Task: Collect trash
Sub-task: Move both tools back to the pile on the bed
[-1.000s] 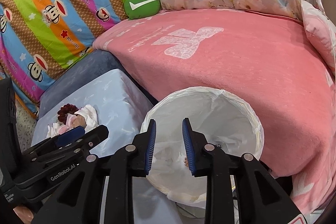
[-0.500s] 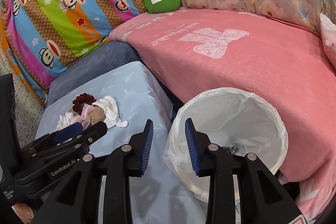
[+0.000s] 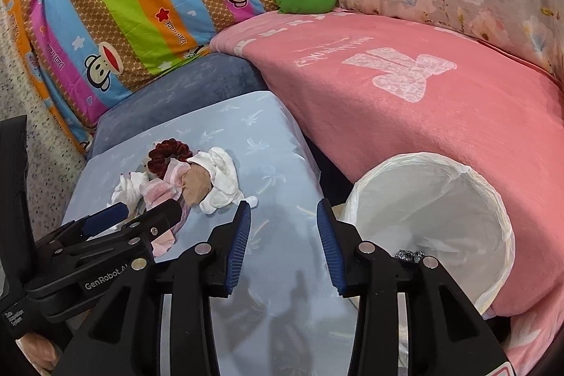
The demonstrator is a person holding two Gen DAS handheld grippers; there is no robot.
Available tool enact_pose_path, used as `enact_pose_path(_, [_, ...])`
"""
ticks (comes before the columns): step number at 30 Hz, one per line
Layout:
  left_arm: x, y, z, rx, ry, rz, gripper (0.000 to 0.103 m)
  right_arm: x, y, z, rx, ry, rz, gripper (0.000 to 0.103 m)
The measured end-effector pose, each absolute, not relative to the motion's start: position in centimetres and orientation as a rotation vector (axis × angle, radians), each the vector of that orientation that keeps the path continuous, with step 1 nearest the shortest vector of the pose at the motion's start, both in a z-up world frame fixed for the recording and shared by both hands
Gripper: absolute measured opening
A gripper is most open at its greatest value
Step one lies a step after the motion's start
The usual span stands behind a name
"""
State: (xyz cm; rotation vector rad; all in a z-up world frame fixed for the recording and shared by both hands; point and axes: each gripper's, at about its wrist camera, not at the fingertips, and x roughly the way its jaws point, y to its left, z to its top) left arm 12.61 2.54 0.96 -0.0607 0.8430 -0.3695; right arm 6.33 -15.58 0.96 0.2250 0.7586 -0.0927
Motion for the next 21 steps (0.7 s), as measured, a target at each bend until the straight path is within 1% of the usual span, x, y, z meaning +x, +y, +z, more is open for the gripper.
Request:
enact_pose_path(10, [15.3,8.5,-0.8,-0.104,0.878,-0.251,0.086,9.1,-10.7,-0.5,0.195,0.806,-0.016,0.044])
enact_pose_path(21, [18.7,12.7,-3.4,-0.132,0.924,-0.186,0.085,13.4,-5.5,-2.8,0.180,0.856,0.052,0.045])
